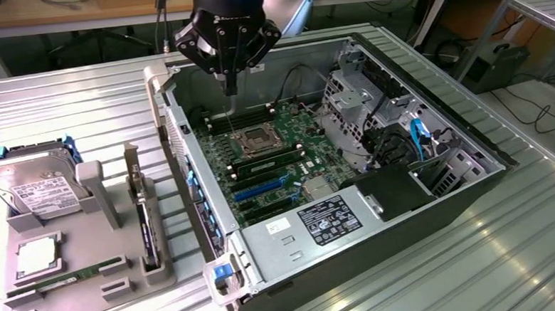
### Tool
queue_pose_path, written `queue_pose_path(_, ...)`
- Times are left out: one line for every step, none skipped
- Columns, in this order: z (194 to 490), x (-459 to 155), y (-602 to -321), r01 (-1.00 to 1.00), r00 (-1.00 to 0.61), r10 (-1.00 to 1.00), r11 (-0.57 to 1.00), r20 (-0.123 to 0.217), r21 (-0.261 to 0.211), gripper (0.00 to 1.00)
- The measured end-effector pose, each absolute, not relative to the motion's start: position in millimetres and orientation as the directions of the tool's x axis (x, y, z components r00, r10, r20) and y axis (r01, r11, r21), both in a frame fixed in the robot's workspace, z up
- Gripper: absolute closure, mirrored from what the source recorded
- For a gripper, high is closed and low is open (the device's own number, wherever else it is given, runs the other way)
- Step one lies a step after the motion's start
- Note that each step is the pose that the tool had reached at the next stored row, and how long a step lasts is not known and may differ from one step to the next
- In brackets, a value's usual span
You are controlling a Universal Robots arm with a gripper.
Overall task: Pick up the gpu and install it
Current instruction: 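Reach for the gpu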
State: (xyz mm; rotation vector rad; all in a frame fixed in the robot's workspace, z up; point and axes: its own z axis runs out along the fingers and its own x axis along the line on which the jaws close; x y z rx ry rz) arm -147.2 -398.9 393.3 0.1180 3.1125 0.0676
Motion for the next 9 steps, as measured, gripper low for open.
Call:
queue_pose_path(393.3, -147.4, -398.9, 0.075, -0.997, 0.076, 0.996, -0.024, 0.044, 0.89)
queue_pose_path(393.3, -147.6, -398.9, 0.075, -0.997, 0.076, 0.996, -0.024, 0.044, 0.89)
queue_pose_path(393.3, -147.8, -398.9, 0.075, -0.997, 0.076, 0.996, -0.024, 0.044, 0.89)
queue_pose_path(393.3, -148.0, -398.9, 0.075, -0.997, 0.076, 0.996, -0.024, 0.044, 0.89)
queue_pose_path(393.3, -148.2, -398.9, 0.075, -0.997, 0.076, 0.996, -0.024, 0.044, 0.89)
queue_pose_path(393.3, -148.4, -398.9, 0.075, -0.997, 0.076, 0.996, -0.024, 0.044, 0.89)
queue_pose_path(393.3, -148.6, -398.9, 0.075, -0.997, 0.076, 0.996, -0.024, 0.044, 0.89)
queue_pose_path(393.3, -148.8, -398.9, 0.075, -0.997, 0.076, 0.996, -0.024, 0.044, 0.89)
queue_pose_path(393.3, -149.2, -398.9, 0.075, -0.997, 0.076, 0.996, -0.024, 0.044, 0.89)
